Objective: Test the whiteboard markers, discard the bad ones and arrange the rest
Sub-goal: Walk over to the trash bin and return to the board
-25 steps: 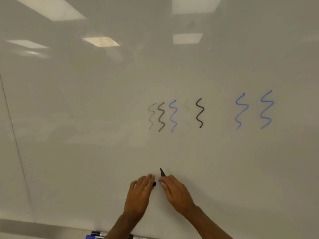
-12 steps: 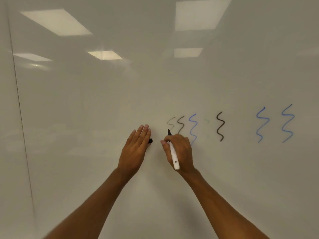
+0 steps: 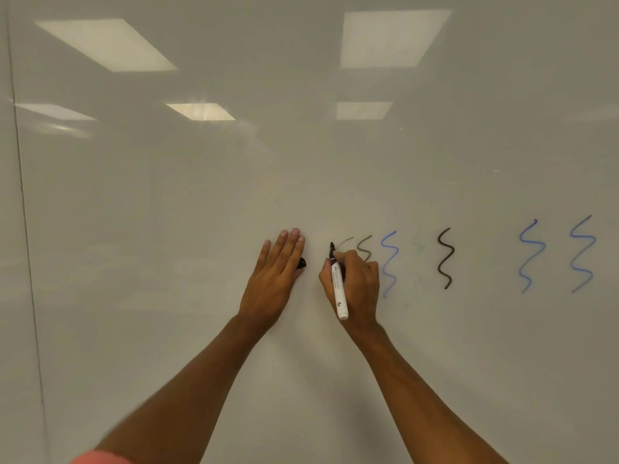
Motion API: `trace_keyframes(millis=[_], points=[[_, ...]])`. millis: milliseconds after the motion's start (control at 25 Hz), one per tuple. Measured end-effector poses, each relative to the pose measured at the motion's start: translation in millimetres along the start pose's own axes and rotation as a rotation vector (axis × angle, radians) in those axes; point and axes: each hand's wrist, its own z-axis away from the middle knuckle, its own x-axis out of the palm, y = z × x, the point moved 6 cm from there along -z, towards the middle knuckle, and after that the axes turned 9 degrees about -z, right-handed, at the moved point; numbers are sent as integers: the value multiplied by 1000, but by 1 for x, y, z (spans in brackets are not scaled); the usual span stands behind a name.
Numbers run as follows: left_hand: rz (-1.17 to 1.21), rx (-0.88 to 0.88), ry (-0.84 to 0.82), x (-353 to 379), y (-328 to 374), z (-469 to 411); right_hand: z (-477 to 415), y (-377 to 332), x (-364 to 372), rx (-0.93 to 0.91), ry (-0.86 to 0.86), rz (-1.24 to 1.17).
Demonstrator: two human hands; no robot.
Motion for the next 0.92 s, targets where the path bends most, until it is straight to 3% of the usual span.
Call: trace_keyframes(millis=[160,280,440,600,760,920], points=[[-3,-8,25,8,-1,2,8,-8,3,-189,-25,71],[-20,-6,62,8,0,2,18,0,-4,-134,16,68],[-28,8,86,8,-1,2,43,-4,1,-229,-94,74],[-46,-2,107,5,1,2,55,4,-11,-156,-100,62],[-46,9,85,1,1,4,78,-5,0,-239,-257,61],[-22,7,95,-14,3,3,83,8,-15,-168,-304,60]])
